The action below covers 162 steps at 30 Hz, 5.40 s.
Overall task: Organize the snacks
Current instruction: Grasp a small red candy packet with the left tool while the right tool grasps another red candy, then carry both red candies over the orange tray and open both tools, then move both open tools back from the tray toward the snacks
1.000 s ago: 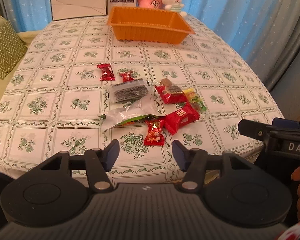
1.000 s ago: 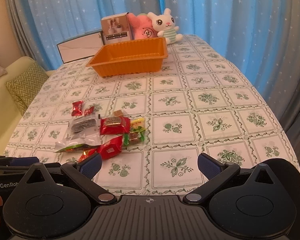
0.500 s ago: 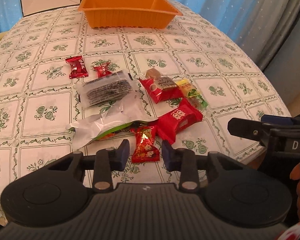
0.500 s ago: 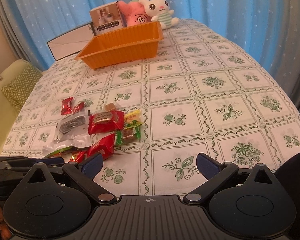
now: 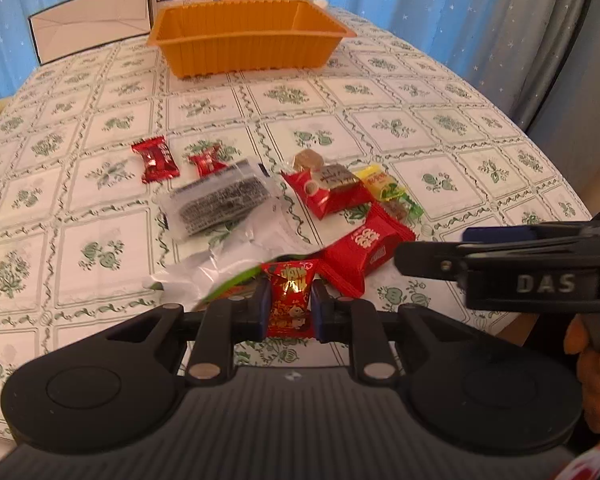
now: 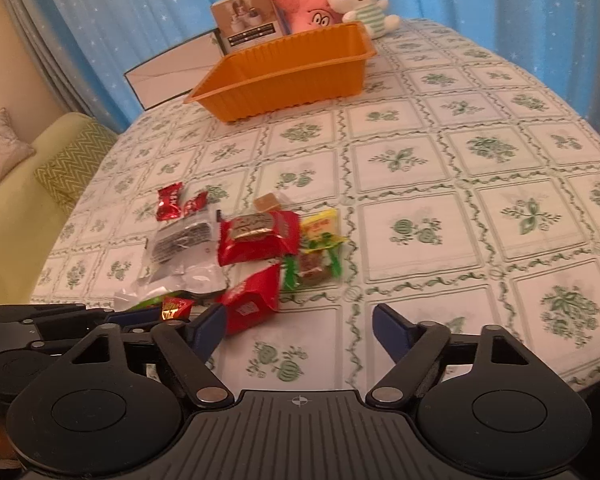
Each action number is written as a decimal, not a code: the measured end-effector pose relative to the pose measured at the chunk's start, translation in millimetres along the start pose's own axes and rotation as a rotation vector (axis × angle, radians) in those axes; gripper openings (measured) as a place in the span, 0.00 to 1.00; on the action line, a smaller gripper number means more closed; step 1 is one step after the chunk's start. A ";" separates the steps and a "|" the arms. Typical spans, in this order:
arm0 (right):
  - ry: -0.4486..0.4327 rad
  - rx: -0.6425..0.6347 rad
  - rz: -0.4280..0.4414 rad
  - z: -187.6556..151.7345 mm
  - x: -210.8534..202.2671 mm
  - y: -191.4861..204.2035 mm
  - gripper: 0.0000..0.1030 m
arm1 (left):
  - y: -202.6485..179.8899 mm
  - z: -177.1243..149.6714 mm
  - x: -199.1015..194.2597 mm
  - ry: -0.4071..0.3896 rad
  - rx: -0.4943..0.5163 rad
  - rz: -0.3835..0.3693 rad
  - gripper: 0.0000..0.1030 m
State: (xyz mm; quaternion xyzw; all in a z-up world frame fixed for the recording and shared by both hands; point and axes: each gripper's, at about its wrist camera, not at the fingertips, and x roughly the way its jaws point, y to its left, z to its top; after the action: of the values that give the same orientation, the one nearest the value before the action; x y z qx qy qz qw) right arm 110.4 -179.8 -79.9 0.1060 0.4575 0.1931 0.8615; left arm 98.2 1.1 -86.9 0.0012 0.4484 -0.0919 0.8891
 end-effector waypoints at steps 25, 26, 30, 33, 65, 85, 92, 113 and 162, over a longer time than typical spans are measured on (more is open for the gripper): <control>-0.024 -0.063 0.004 5.1 24.2 33.4 0.21 | 40.5 5.6 -26.7 -0.071 -0.108 0.047 0.18; -0.031 -0.069 0.002 5.3 21.6 33.7 0.21 | 39.7 6.1 -27.5 -0.073 -0.109 0.045 0.18; -0.061 -0.072 0.003 7.0 11.1 34.9 0.20 | 36.2 8.6 -33.0 -0.085 -0.111 0.036 0.18; -0.095 -0.077 0.005 11.1 0.7 36.2 0.20 | 33.5 12.3 -36.8 -0.095 -0.109 0.034 0.18; -0.391 -0.102 -0.044 235.6 70.5 -14.0 0.19 | 71.9 231.7 68.2 -0.271 -0.089 0.027 0.18; -0.222 -0.094 0.019 269.3 167.1 -25.2 0.25 | 111.5 254.5 137.2 -0.228 -0.067 0.061 0.23; -0.268 -0.084 -0.021 270.6 156.7 -29.1 0.57 | 116.0 251.8 134.0 -0.222 -0.082 0.070 0.23; -0.348 -0.097 -0.086 235.1 96.4 -22.4 0.58 | 86.6 226.4 78.3 -0.271 -0.067 0.069 0.25; -0.133 -0.059 -0.135 2.8 -18.9 -5.5 0.71 | 28.1 17.8 6.9 0.022 0.386 -0.074 0.49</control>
State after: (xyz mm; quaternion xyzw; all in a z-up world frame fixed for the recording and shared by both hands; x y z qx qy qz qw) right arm 104.4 -192.9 -66.2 0.0618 0.3997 0.1404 0.9037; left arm 121.0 26.1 -84.0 0.1561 0.4320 -0.2088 0.8634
